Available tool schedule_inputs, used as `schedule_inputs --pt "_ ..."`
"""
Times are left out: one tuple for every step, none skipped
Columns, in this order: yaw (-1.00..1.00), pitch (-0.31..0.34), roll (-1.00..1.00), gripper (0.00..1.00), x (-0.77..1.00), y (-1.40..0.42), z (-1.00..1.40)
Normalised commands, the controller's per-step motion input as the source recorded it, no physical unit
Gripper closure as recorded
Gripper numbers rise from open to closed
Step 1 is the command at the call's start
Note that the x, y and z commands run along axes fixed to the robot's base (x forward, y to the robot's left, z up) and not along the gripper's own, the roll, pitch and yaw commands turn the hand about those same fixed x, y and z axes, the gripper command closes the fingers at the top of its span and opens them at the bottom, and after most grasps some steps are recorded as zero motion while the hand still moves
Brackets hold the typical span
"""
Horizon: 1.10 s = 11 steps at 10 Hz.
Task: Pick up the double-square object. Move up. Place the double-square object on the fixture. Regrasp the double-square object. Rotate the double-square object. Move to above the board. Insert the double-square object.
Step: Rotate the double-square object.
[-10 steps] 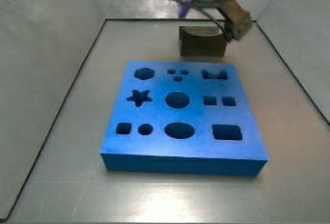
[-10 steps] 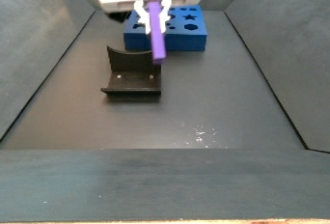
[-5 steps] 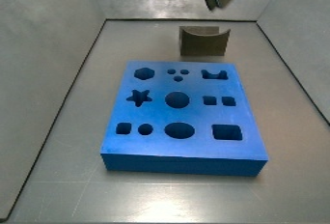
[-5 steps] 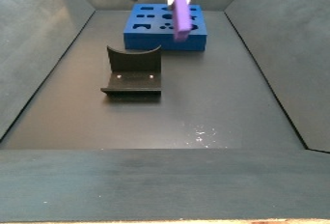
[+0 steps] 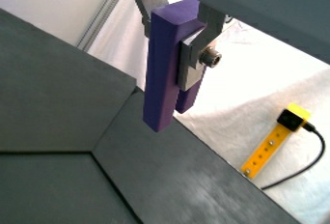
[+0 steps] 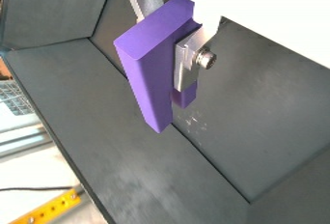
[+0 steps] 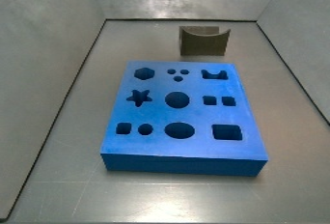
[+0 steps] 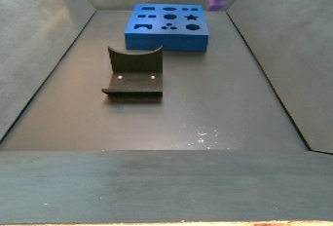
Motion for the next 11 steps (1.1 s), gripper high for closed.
schedule_inputs --pt "-0.07 -0.01 -0.12 1.0 -0.66 0.02 0.13" --pt "-0.06 -0.01 -0.13 1.0 -0.45 0.02 0.08" --pt "-0.05 -0.007 -0.12 1.0 -0.25 0.01 0.06" --pt "-0.54 -0.102 -1.0 1.0 0.0 0.0 0.0" --pt "-0.54 -0.097 -1.0 1.0 0.07 0.01 -0.01" --pt "-0.54 -0.066 -1.0 1.0 0.01 0.05 0.01" --pt "-0.54 -0.044 -1.0 1.0 -0.03 0.05 0.03" --pt "-0.54 -0.014 -1.0 1.0 -0.05 0.04 0.04" --pt "-0.54 0.011 -1.0 1.0 -0.04 0.04 0.03" --pt "-0.54 0.047 -1.0 1.0 -0.03 0.04 0.03" --pt "-0.54 0.064 -1.0 1.0 -0.03 0.03 0.02"
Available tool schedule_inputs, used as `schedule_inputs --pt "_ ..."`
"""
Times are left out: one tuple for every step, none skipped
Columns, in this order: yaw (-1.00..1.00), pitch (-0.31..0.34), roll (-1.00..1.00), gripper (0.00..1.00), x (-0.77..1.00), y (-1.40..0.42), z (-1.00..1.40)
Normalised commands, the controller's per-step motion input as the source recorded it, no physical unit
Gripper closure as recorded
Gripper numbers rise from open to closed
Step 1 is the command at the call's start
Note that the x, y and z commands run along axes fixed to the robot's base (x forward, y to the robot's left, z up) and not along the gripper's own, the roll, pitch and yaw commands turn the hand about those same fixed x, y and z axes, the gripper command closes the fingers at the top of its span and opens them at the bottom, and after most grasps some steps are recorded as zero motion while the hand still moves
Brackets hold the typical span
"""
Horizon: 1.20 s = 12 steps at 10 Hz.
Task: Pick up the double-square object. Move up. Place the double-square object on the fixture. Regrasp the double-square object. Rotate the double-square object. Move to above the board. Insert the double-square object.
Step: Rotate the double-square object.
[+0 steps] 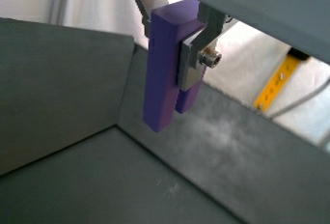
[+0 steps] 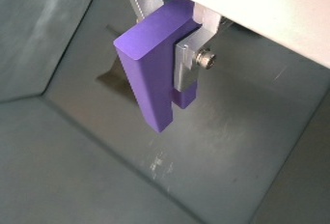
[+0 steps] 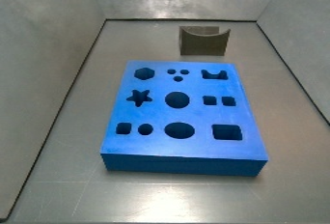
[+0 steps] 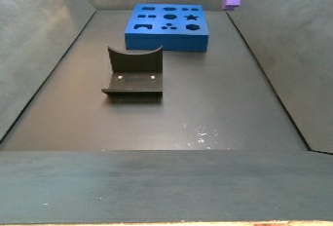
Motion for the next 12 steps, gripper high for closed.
schedule_inputs --pt "-0.53 0.099 -1.0 1.0 -0.03 0.03 0.03" --pt "-0.52 0.121 -1.0 1.0 -0.04 0.03 0.03" --pt "-0.5 0.147 -1.0 1.0 -0.04 0.03 0.03" --pt "-0.49 0.158 -1.0 1.0 -0.04 0.03 0.03" --pt "-0.46 0.173 -1.0 1.0 -0.03 0.03 0.03" --pt "-0.44 0.177 -1.0 1.0 -0.03 0.03 0.02" --pt "-0.4 0.178 -1.0 1.0 -0.02 0.03 0.03" --pt "-0.33 0.164 -0.92 1.0 0.0 0.03 0.03" --pt "-0.23 0.137 -0.73 1.0 0.0 0.03 0.03" --pt "-0.16 0.12 -0.53 1.0 0.01 0.03 0.04" --pt "-0.09 0.112 -0.3 1.0 0.02 0.02 0.04" --pt "-0.06 0.111 -0.21 1.0 0.02 0.01 0.04"
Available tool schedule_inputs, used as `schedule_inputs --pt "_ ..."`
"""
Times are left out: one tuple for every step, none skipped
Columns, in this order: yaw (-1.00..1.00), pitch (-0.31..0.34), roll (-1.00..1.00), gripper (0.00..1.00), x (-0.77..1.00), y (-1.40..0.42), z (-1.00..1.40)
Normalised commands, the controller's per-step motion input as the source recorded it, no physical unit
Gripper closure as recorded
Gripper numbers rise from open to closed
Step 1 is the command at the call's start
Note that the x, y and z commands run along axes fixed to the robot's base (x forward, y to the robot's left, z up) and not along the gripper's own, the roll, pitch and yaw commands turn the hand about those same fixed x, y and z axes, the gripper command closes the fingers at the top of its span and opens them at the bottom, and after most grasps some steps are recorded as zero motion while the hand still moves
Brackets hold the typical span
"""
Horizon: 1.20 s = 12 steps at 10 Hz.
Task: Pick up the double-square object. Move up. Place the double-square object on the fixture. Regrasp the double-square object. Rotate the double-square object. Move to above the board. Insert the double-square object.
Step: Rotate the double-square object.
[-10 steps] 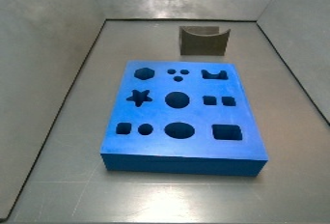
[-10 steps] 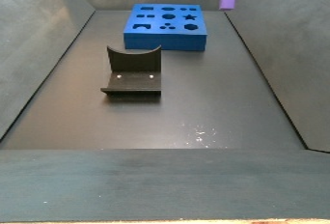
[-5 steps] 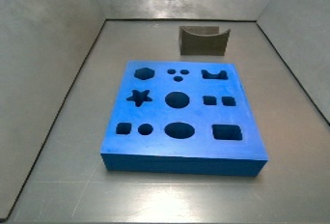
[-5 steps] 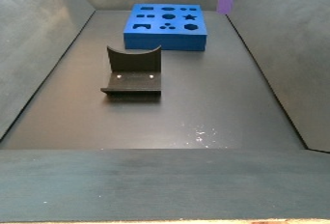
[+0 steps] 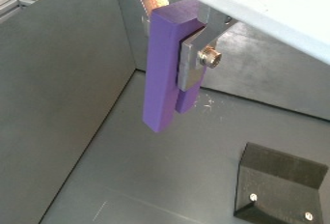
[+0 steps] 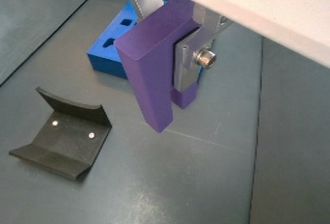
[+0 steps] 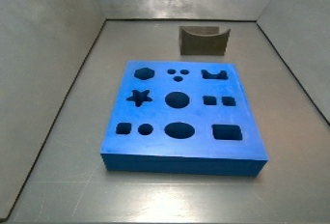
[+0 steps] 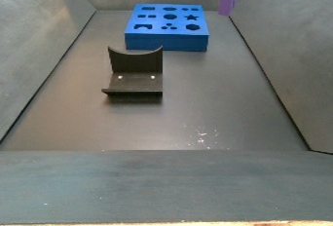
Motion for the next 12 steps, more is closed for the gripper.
schedule_inputs --pt "-1.0 0.0 0.0 1.0 -0.08 0.02 0.0" --pt "-1.0 -0.001 0.0 1.0 -0.08 0.03 0.0" --pt "-1.0 -0.003 0.0 1.0 -0.07 0.03 0.01" --pt "-1.0 -0.006 0.0 1.0 -0.06 0.03 0.02" --pt "-1.0 -0.007 0.0 1.0 -0.06 0.03 0.02" --pt "-1.0 -0.01 0.0 1.0 -0.05 0.02 0.02" --pt "-1.0 -0.011 0.0 1.0 -0.04 0.02 0.02" --pt "-1.0 -0.012 0.0 1.0 -0.04 0.02 0.02" --pt "-1.0 -0.015 0.0 1.0 -0.04 0.02 0.02" --pt "-0.79 -0.016 0.0 1.0 -0.04 0.02 0.02" --pt "-0.62 -0.015 0.0 1.0 -0.04 0.02 0.02" --pt "-0.36 -0.015 0.0 1.0 -0.04 0.02 0.02"
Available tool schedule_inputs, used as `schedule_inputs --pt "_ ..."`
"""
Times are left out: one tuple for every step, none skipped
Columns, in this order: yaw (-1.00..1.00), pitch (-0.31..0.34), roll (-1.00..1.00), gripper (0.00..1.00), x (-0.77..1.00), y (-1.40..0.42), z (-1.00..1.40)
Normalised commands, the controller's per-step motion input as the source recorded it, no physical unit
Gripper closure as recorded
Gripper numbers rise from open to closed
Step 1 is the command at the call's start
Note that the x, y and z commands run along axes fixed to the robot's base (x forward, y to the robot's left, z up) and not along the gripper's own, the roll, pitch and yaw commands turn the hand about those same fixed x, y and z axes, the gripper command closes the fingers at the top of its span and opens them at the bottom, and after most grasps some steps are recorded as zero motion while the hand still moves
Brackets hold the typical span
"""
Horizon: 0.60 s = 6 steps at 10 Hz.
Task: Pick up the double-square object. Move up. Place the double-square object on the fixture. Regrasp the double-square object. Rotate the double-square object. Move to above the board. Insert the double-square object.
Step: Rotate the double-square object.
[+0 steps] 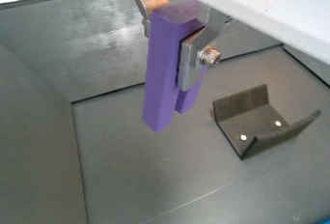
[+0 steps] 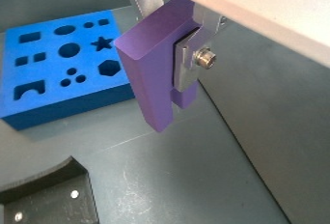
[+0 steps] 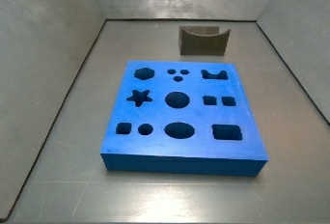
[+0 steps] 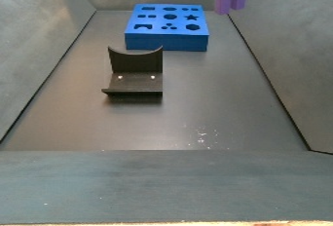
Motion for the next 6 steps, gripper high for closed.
schedule_inputs --pt "-0.23 -0.015 0.0 1.0 -0.04 0.02 0.02" --pt "-1.0 0.0 0.0 1.0 0.0 0.0 0.0" --pt "-1.0 0.0 0.0 1.0 0.0 0.0 0.0" --pt "-1.0 0.0 -0.01 1.0 0.0 0.0 0.0" --pt "-0.83 0.002 -0.01 1.0 0.0 0.0 0.0" --pt "-0.5 0.003 -0.01 1.0 0.0 0.01 0.0"
